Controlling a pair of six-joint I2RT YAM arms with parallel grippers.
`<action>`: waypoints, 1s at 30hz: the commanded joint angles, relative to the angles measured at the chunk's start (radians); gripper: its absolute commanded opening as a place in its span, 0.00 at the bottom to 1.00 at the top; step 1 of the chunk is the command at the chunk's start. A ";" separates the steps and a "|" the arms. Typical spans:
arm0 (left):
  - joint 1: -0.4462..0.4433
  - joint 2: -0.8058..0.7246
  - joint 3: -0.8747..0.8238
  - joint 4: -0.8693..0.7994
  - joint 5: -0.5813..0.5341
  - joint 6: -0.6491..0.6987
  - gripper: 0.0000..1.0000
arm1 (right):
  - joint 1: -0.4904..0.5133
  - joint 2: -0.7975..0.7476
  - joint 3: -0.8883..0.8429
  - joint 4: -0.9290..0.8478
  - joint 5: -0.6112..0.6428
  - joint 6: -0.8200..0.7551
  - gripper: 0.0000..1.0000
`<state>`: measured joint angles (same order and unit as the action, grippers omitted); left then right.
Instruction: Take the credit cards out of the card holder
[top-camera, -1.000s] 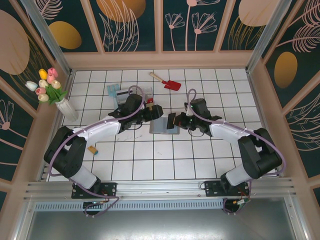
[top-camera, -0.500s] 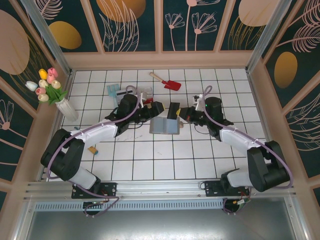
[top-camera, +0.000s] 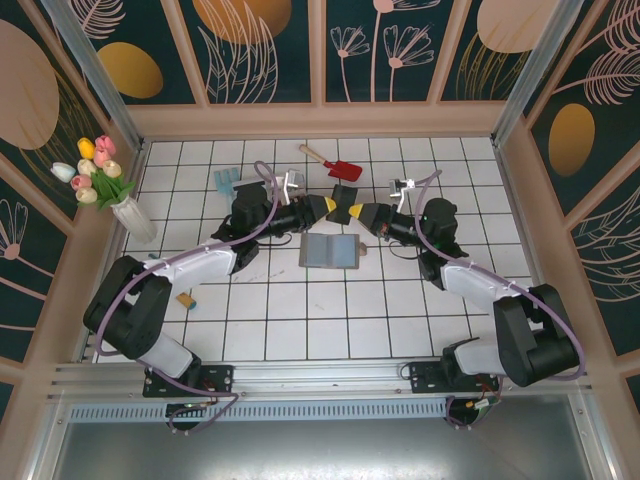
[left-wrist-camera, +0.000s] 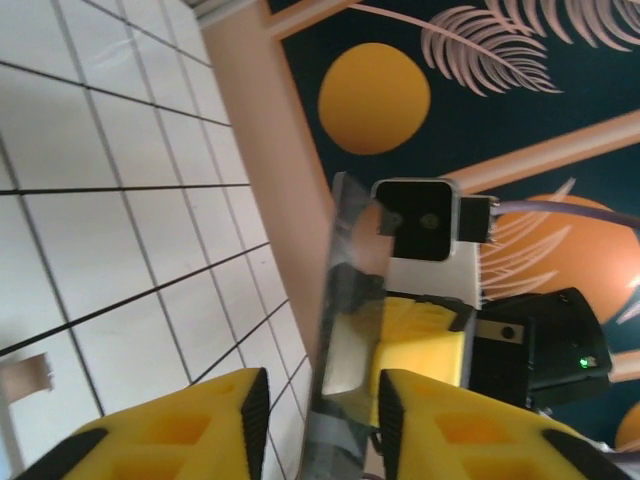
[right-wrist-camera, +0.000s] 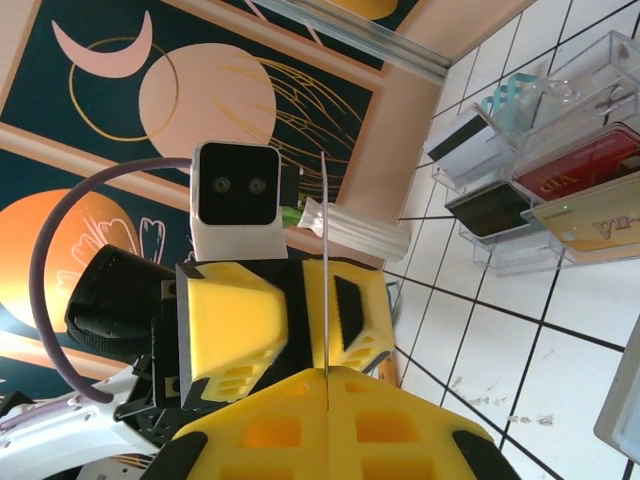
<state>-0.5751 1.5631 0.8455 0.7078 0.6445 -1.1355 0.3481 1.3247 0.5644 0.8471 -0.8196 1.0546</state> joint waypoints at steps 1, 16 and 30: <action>-0.004 0.017 0.039 0.137 0.063 -0.037 0.33 | -0.004 -0.027 -0.014 0.096 -0.037 0.025 0.00; 0.029 0.037 0.106 0.046 0.092 0.046 0.03 | -0.026 -0.031 0.063 -0.104 -0.057 -0.078 0.10; 0.151 0.049 0.509 -0.892 -0.236 0.913 0.00 | -0.169 -0.048 0.286 -0.701 0.109 -0.526 0.96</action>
<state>-0.4362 1.6035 1.2789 0.0761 0.5480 -0.5217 0.2119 1.2919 0.8211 0.2638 -0.7441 0.6323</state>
